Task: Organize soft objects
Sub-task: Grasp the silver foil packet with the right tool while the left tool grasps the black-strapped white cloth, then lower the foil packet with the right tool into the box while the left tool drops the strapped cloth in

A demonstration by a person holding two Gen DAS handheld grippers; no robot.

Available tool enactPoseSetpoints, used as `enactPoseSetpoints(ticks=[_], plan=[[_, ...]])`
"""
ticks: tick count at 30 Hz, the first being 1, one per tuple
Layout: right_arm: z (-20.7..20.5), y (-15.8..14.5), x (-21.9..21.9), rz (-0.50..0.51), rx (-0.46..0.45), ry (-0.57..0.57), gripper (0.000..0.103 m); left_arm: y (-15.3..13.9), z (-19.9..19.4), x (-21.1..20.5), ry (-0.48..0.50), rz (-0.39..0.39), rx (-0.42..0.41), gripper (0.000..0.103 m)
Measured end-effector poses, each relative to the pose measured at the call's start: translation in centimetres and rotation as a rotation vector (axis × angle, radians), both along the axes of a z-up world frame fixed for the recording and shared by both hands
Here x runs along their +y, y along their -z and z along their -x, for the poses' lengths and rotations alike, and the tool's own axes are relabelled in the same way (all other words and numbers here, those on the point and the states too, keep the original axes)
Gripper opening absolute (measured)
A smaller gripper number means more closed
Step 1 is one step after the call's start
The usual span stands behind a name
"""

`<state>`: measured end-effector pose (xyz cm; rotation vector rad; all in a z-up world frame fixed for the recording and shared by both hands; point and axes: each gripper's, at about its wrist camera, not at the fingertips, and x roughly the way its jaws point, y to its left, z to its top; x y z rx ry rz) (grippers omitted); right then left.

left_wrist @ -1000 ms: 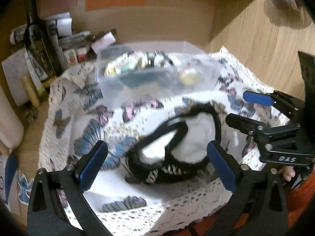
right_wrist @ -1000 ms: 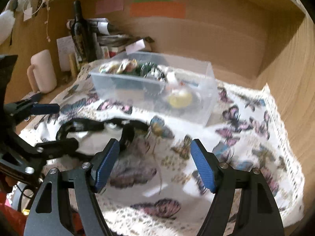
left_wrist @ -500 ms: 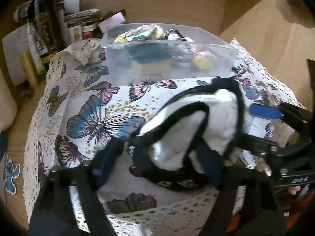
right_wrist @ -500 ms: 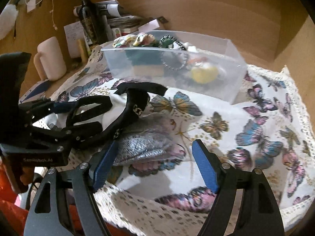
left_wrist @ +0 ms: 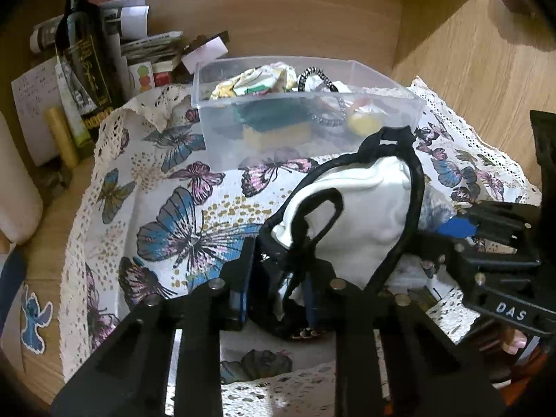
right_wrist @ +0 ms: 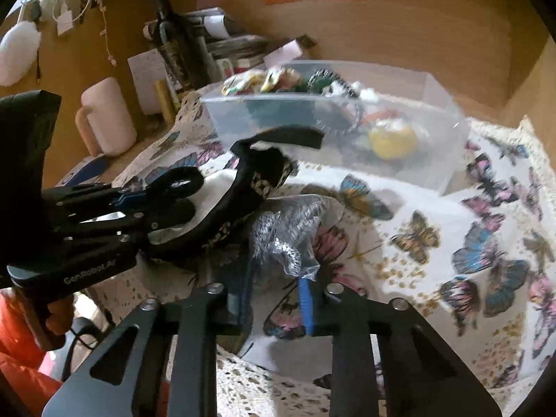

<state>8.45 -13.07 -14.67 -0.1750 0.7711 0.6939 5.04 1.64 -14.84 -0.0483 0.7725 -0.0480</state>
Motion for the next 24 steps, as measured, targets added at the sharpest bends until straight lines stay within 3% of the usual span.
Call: enactPoseSetpoints(ticks=[8,24], plan=[[-0.8,-2.4,-2.6,0.004,-0.090,0.092,0.018,-1.9,0.2,0.3,0.007,-0.003,-0.047,0.020],[-3.9,-8.4,-6.0,-0.041,-0.269,0.239,0.018,-9.4,-2.0,0.7,-0.016,-0.024,-0.244,0.020]])
